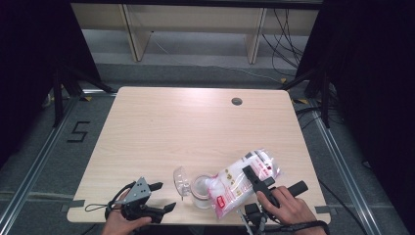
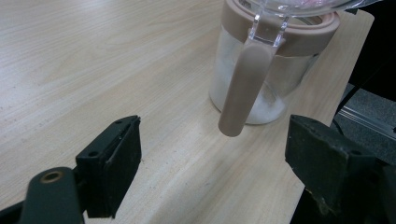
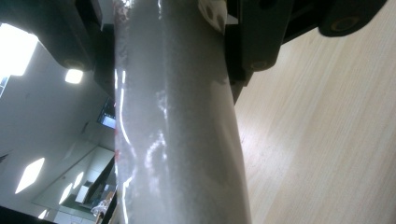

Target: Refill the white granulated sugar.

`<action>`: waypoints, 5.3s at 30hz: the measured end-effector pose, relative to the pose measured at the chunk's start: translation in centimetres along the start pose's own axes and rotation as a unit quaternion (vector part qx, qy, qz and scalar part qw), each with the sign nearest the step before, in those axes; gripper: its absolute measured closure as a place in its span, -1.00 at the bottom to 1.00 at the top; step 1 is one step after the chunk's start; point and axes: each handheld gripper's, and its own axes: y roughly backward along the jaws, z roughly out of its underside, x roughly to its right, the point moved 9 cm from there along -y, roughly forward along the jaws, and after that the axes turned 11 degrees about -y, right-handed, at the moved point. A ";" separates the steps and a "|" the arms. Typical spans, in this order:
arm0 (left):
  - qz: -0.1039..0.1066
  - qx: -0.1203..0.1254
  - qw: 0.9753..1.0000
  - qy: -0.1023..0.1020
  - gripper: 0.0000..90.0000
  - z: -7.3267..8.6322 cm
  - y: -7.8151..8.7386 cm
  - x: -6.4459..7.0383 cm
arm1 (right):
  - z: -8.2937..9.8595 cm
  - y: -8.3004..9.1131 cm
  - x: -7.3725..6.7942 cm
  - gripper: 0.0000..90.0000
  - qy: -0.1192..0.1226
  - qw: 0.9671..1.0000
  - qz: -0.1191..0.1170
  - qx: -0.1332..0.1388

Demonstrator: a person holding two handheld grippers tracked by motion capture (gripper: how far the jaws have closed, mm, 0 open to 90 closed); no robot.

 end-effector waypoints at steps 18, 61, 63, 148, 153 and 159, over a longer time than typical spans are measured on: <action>-0.001 0.000 1.000 -0.001 -0.59 0.0 0.0 0.0 | 0.0 -0.1 0.1 0.28 0.002 1.000 0.000 0.007; 0.000 -0.001 1.000 -0.013 -0.59 0.0 0.0 -0.1 | 0.2 -0.1 -0.1 0.29 -0.009 1.000 0.002 0.003; 0.000 -0.001 1.000 -0.013 -0.59 0.0 0.0 -0.1 | 0.2 -0.1 -0.1 0.29 -0.009 1.000 0.001 0.003; 0.003 0.001 1.000 -0.014 -0.58 -0.1 0.0 -0.1 | -0.2 -0.1 0.1 0.36 0.007 1.000 0.011 0.007; 0.003 0.000 1.000 -0.014 -0.58 0.0 0.0 -0.1 | 0.0 -0.1 -0.1 0.37 0.003 1.000 0.007 0.005; 0.002 0.001 1.000 -0.014 -0.58 -0.1 0.0 -0.1 | 0.0 -0.1 0.0 0.37 0.002 1.000 0.007 0.004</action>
